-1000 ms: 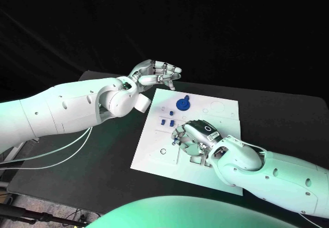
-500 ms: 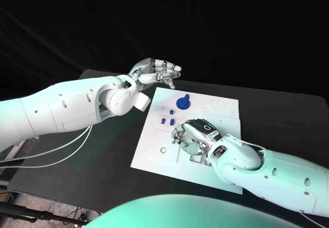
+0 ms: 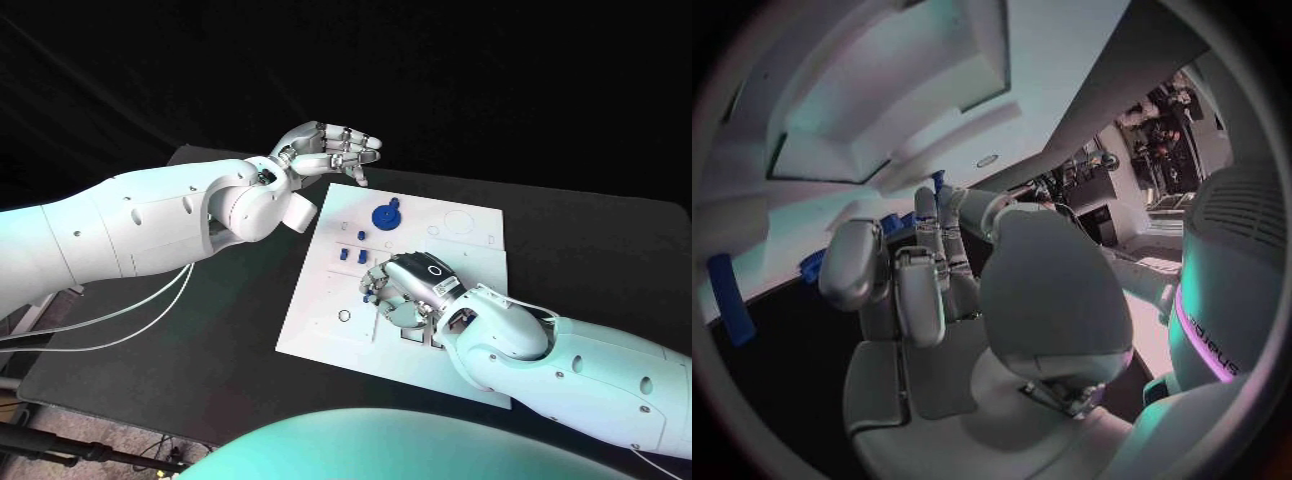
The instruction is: Assemble the parts on the task board
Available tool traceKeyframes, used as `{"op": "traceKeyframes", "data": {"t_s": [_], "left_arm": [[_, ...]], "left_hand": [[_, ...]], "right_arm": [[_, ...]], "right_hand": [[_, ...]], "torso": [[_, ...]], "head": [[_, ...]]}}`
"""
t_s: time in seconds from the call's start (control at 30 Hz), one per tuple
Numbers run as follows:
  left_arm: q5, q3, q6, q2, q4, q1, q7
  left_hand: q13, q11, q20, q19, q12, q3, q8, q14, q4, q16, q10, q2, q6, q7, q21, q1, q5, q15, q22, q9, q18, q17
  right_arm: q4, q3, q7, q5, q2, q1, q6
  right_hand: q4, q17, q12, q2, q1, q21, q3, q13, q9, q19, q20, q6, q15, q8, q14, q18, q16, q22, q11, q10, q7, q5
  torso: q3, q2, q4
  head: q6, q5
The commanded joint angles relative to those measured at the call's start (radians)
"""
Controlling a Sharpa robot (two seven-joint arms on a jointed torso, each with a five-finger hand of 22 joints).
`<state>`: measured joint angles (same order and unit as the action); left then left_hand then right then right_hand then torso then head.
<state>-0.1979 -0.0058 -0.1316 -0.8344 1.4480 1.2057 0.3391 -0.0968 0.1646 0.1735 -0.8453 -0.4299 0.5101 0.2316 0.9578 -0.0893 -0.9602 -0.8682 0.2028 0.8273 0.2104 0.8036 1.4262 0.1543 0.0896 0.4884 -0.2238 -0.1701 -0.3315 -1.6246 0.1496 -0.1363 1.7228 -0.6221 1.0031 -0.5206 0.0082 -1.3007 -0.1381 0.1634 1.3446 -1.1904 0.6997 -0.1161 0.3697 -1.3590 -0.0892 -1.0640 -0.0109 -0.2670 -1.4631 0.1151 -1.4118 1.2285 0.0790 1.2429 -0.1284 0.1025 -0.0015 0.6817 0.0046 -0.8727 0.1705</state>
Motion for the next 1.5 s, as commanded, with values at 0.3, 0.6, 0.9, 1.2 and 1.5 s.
{"op": "traceKeyframes", "data": {"t_s": [0.3, 0.6, 0.9, 1.2, 1.5], "left_arm": [[0.005, 0.001, 0.013, 0.0, 0.0, 0.001, 0.008], [0.005, 0.001, 0.014, -0.001, 0.001, 0.001, 0.007], [0.005, 0.001, 0.018, -0.002, 0.001, 0.001, 0.002], [0.005, 0.001, 0.026, -0.002, 0.0, 0.001, -0.005], [0.005, 0.001, 0.037, -0.004, 0.0, 0.001, -0.01]], "left_hand": [[-0.001, 0.001, 0.008, -0.002, -0.008, -0.007, 0.001, -0.009, -0.001, -0.001, 0.01, 0.001, -0.009, 0.02, -0.007, -0.009, -0.001, 0.0, -0.003, 0.002, -0.012, -0.002], [-0.001, 0.001, 0.008, -0.002, -0.008, -0.007, 0.001, -0.009, -0.001, -0.001, 0.01, 0.001, -0.009, 0.02, -0.007, -0.009, -0.001, 0.0, -0.003, 0.002, -0.012, -0.002], [-0.002, 0.001, 0.008, -0.002, -0.009, -0.007, 0.001, -0.009, -0.001, -0.001, 0.012, 0.0, -0.01, 0.02, -0.008, -0.009, -0.001, 0.001, -0.004, 0.002, -0.012, -0.002], [-0.003, 0.004, 0.01, -0.004, -0.016, -0.011, 0.002, -0.013, 0.0, -0.002, 0.028, -0.001, -0.021, 0.023, -0.014, -0.009, -0.001, 0.003, -0.008, 0.002, -0.012, -0.002], [-0.007, 0.007, 0.014, -0.014, -0.033, -0.023, 0.011, -0.012, -0.008, -0.011, 0.051, -0.004, -0.034, 0.026, -0.023, -0.018, -0.004, 0.006, -0.015, 0.0, -0.013, -0.005]], "right_arm": [[-0.002, 0.001, -0.025, 0.024, 0.004, -0.002, 0.062], [0.002, 0.002, -0.024, 0.026, 0.015, -0.002, 0.103], [0.002, 0.004, -0.037, 0.022, 0.011, -0.003, 0.035], [-0.008, 0.004, -0.044, 0.014, 0.0, -0.003, -0.059], [-0.066, 0.001, -0.043, 0.007, -0.055, 0.002, -0.107]], "right_hand": [[-0.003, 0.001, -0.001, -0.01, -0.001, 0.009, 0.004, -0.002, 0.004, 0.004, 0.002, -0.001, -0.005, -0.005, -0.058, -0.017, -0.003, -0.003, -0.017, 0.013, -0.005, -0.004], [-0.001, 0.007, 0.005, 0.005, -0.027, 0.015, -0.026, -0.006, 0.017, 0.009, 0.0, 0.002, -0.004, -0.013, -0.056, -0.016, -0.003, -0.005, -0.017, 0.011, -0.002, 0.003], [0.007, 0.004, 0.021, 0.04, -0.057, 0.039, -0.063, -0.009, 0.016, 0.021, -0.004, 0.036, 0.002, 0.005, -0.056, -0.012, -0.009, -0.021, -0.008, -0.009, -0.011, 0.021], [0.027, 0.04, 0.048, 0.105, -0.083, 0.107, -0.122, 0.0, -0.005, 0.056, -0.022, 0.112, 0.021, 0.06, -0.042, 0.001, 0.009, -0.072, 0.013, -0.091, -0.024, 0.034], [0.046, 0.056, 0.028, 0.104, -0.061, 0.13, -0.214, 0.002, -0.013, 0.059, -0.027, 0.128, 0.025, 0.081, -0.037, 0.005, 0.016, -0.086, 0.018, -0.132, -0.029, 0.046]], "torso": [[-0.0002, 0.001, 0.0], [-0.0005, 0.0, 0.0005], [-0.0006, 0.0, -0.0005], [0.0004, 0.0, -0.0001], [0.0004, -0.001, -0.0009]], "head": [[0.0, 0.002], [0.0, 0.001], [0.0, 0.0], [0.0, 0.0], [0.0, -0.004]]}}
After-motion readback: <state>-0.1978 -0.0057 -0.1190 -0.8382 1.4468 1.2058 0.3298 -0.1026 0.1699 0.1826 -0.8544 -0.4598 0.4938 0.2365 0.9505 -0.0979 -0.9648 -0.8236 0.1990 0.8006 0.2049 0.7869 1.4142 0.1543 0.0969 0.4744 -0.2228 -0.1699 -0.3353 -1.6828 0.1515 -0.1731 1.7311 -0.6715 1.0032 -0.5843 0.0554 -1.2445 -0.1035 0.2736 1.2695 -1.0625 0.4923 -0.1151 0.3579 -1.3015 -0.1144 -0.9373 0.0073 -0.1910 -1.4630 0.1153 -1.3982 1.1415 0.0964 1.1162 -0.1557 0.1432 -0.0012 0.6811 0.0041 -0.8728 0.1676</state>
